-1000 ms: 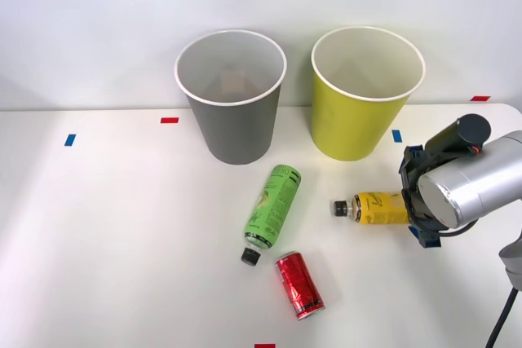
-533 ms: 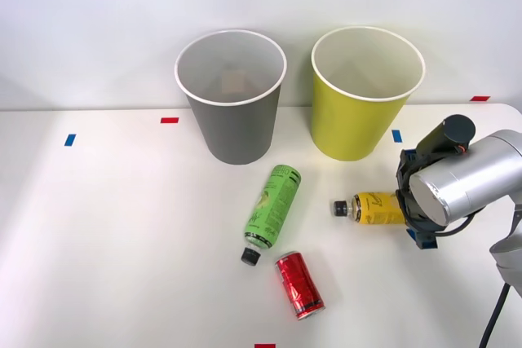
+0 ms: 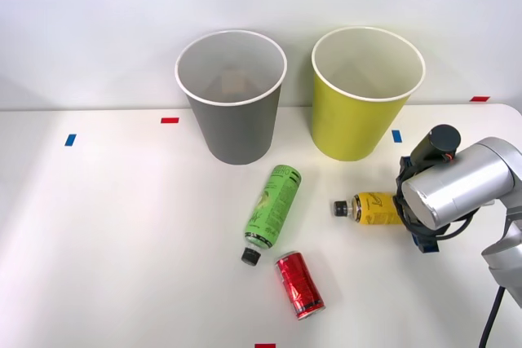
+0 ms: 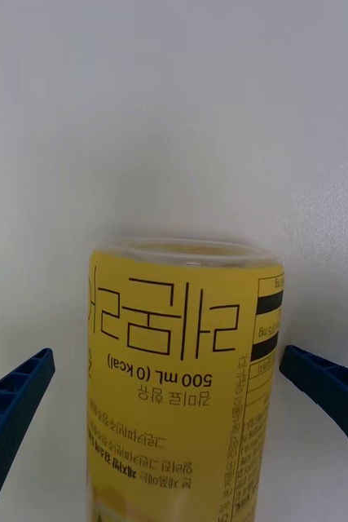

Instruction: Put cans in the gray bin, plastic bottles in the light green bin

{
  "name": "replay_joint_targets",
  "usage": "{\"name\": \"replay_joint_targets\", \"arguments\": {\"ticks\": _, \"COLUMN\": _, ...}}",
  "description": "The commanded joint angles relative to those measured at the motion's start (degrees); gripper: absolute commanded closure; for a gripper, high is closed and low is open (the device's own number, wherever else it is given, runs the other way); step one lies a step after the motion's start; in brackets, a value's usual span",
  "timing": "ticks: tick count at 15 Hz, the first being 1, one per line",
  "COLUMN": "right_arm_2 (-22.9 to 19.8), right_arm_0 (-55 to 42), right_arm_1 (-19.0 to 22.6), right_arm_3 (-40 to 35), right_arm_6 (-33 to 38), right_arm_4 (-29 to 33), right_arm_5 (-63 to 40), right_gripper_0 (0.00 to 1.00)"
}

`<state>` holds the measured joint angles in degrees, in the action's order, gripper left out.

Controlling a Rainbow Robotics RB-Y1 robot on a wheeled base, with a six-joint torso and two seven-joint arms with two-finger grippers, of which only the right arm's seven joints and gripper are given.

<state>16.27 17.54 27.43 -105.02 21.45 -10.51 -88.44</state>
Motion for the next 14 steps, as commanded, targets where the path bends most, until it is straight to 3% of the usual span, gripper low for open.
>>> {"name": "replay_joint_targets", "arguments": {"ticks": 1, "right_arm_2": 0.7, "right_arm_0": -0.1, "right_arm_1": 0.0, "right_arm_3": 0.1, "right_arm_6": -0.7, "right_arm_4": 0.6, "right_arm_5": 0.0, "right_gripper_0": 0.14}}
{"name": "replay_joint_targets", "arguments": {"ticks": 2, "right_arm_2": 0.7, "right_arm_0": -0.1, "right_arm_1": 0.0, "right_arm_3": 0.1, "right_arm_6": -1.1, "right_arm_4": 0.7, "right_arm_5": 0.0, "right_gripper_0": 0.57}}
{"name": "replay_joint_targets", "arguments": {"ticks": 3, "right_arm_2": 1.0, "right_arm_0": -0.1, "right_arm_1": 0.0, "right_arm_3": 0.1, "right_arm_6": -1.4, "right_arm_4": 1.1, "right_arm_5": 0.0, "right_gripper_0": 0.88}}
{"name": "replay_joint_targets", "arguments": {"ticks": 5, "right_arm_2": 2.4, "right_arm_0": -0.1, "right_arm_1": 0.0, "right_arm_3": 0.0, "right_arm_6": -2.5, "right_arm_4": 3.4, "right_arm_5": 0.0, "right_gripper_0": 0.96}}
{"name": "replay_joint_targets", "arguments": {"ticks": 7, "right_arm_2": 3.3, "right_arm_0": -0.1, "right_arm_1": 0.0, "right_arm_3": -0.1, "right_arm_6": -5.0, "right_arm_4": 5.1, "right_arm_5": 0.0, "right_gripper_0": 0.97}}
{"name": "replay_joint_targets", "arguments": {"ticks": 11, "right_arm_2": 3.5, "right_arm_0": -0.2, "right_arm_1": -1.1, "right_arm_3": -1.0, "right_arm_6": -18.9, "right_arm_4": 9.7, "right_arm_5": -3.4, "right_gripper_0": 0.99}}
{"name": "replay_joint_targets", "arguments": {"ticks": 14, "right_arm_2": 3.5, "right_arm_0": -0.6, "right_arm_1": -2.0, "right_arm_3": -5.8, "right_arm_6": -28.5, "right_arm_4": 11.0, "right_arm_5": -10.8, "right_gripper_0": 1.0}}
